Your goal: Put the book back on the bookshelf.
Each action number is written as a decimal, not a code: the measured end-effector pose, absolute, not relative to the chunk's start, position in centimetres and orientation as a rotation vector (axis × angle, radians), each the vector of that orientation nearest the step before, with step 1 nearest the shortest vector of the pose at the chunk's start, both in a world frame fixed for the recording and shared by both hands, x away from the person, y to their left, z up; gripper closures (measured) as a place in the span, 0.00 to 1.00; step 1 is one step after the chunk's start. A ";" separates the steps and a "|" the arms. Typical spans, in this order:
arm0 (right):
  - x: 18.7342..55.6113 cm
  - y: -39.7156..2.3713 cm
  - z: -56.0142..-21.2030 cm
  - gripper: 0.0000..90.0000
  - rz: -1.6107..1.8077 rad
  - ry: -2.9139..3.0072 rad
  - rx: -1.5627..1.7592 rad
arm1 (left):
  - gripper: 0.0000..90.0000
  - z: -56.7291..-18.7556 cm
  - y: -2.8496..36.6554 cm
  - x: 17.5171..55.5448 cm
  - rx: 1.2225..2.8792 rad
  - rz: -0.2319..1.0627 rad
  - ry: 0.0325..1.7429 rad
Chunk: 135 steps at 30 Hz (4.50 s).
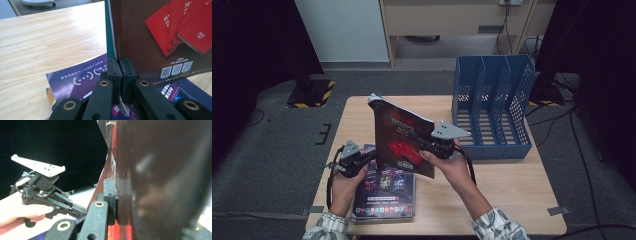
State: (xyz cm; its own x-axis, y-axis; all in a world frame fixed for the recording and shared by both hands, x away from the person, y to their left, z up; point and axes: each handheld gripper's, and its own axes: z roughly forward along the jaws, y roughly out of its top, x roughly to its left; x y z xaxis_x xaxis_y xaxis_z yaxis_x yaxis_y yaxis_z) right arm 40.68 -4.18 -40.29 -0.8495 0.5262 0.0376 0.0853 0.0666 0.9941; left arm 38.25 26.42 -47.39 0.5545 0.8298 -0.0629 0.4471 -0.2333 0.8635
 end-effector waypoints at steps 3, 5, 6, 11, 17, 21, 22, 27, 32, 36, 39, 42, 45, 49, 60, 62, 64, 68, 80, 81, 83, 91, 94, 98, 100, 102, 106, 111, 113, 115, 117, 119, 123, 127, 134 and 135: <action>40.6 -4.1 -40.2 0.95 1.846 2.023 0.616 | 0.97 -47.4 26.4 38.2 1.869 0.521 1.041; 40.6 -4.1 -40.2 0.95 1.849 2.027 0.622 | 0.97 -47.4 26.4 38.2 1.868 0.520 1.041; 40.6 -4.1 -40.2 0.95 1.854 2.028 0.624 | 0.97 -47.4 26.4 38.3 1.871 0.521 1.040; 40.7 -4.1 -39.7 0.93 1.861 2.038 0.614 | 0.97 -47.4 26.4 38.3 1.868 0.522 1.040; 40.6 -4.1 -39.1 0.96 1.849 2.027 0.602 | 0.97 -47.4 26.4 38.3 1.859 0.523 1.048; 40.6 -3.9 -38.9 0.96 1.857 2.023 0.601 | 0.86 -47.6 26.6 38.4 1.807 0.514 1.074; 40.5 -3.8 -38.8 0.96 1.855 2.026 0.594 | 0.78 -47.6 26.7 38.5 1.798 0.523 1.088; 40.1 -3.6 -37.7 0.96 1.844 2.009 0.558 | 0.46 -48.0 27.1 38.6 1.745 0.561 1.148; 40.1 -4.3 -36.4 0.96 1.849 1.974 0.555 | 0.27 -48.5 27.1 38.8 1.809 0.598 1.183; 40.6 -5.0 -35.7 0.96 1.843 1.968 0.580 | 0.20 -48.7 27.0 39.0 1.822 0.596 1.199; 41.0 -5.2 -35.1 0.96 1.818 1.971 0.592 | 0.16 -48.8 27.0 39.2 1.828 0.588 1.210; 41.5 -5.5 -34.3 0.96 1.788 1.971 0.597 | 0.13 -48.8 27.0 39.2 1.826 0.595 1.222; 42.0 -5.9 -33.4 0.96 1.766 1.967 0.614 | 0.08 -49.1 27.0 39.2 1.839 0.590 1.233; 42.8 -6.3 -32.3 0.96 1.766 1.953 0.631 | 0.07 -49.2 27.1 39.3 1.841 0.584 1.243; 44.2 -6.5 -31.2 0.96 1.748 1.944 0.668 | 0.07 -49.4 27.1 39.3 1.854 0.588 1.241; 44.3 -6.4 -31.0 0.96 1.751 1.944 0.669 | 0.07 -49.4 27.2 39.2 1.852 0.596 1.248; 44.4 -6.3 -30.8 0.96 1.753 1.945 0.668 | 0.07 -49.4 27.3 39.3 1.848 0.593 1.252; 44.8 -5.8 -30.5 0.96 1.742 1.954 0.664 | 0.07 -49.6 27.3 39.3 1.858 0.597 1.259; 45.8 -5.6 -29.7 0.96 1.727 1.939 0.705 | 0.08 -49.8 27.3 39.2 1.884 0.600 1.261; 46.0 -5.7 -29.6 0.96 1.726 1.935 0.713 | 0.08 -49.8 27.3 39.2 1.877 0.603 1.263; 46.2 -5.7 -29.5 0.96 1.717 1.934 0.714 | 0.08 -49.8 27.4 39.3 1.872 0.599 1.267; 46.7 -6.9 -29.0 0.96 1.719 1.910 0.749 | 0.08 -50.0 27.5 39.2 1.871 0.600 1.277; 46.7 -7.4 -28.6 0.96 1.727 1.897 0.761 | 0.07 -50.1 27.5 39.3 1.873 0.602 1.280; 46.6 -8.0 -28.5 0.96 1.725 1.887 0.770 | 0.07 -50.1 27.6 39.2 1.884 0.606 1.277; 46.7 -8.2 -28.3 0.96 1.723 1.884 0.775 | 0.07 -50.2 27.7 39.1 1.880 0.608 1.280; 46.7 -8.5 -28.2 0.96 1.724 1.876 0.773 | 0.07 -50.2 27.9 39.0 1.889 0.615 1.279; 46.6 -9.0 -28.0 0.96 1.736 1.862 0.785 | 0.07 -50.2 28.0 39.2 1.874 0.620 1.296; 46.2 -9.8 -27.9 0.96 1.730 1.859 0.799 | 0.07 -50.2 27.6 39.7 1.885 0.625 1.319; 46.0 -10.3 -27.9 0.96 1.718 1.856 0.805 | 0.07 -50.3 27.4 40.1 1.891 0.619 1.323; 45.7 -10.8 -27.7 0.96 1.709 1.845 0.808 | 0.07 -50.5 27.3 40.3 1.899 0.616 1.330; 45.5 -11.3 -27.6 0.96 1.708 1.836 0.815 | 0.07 -50.6 27.3 40.4 1.908 0.611 1.333; 45.4 -11.9 -27.3 0.96 1.704 1.820 0.819 | 0.07 -50.7 27.3 40.5 1.923 0.614 1.332; 45.4 -13.0 -27.2 0.96 1.697 1.802 0.846 | 0.07 -50.6 27.4 40.3 1.915 0.615 1.333; 45.5 -14.1 -27.3 0.96 1.688 1.785 0.864 | 0.07 -50.8 27.1 40.4 1.924 0.612 1.332; 45.5 -15.7 -27.8 0.96 1.681 1.779 0.903 | 0.07 -50.8 27.0 40.5 1.938 0.613 1.326; 45.5 -15.9 -27.8 0.96 1.677 1.778 0.902 | 0.07 -50.8 27.0 40.4 1.937 0.616 1.327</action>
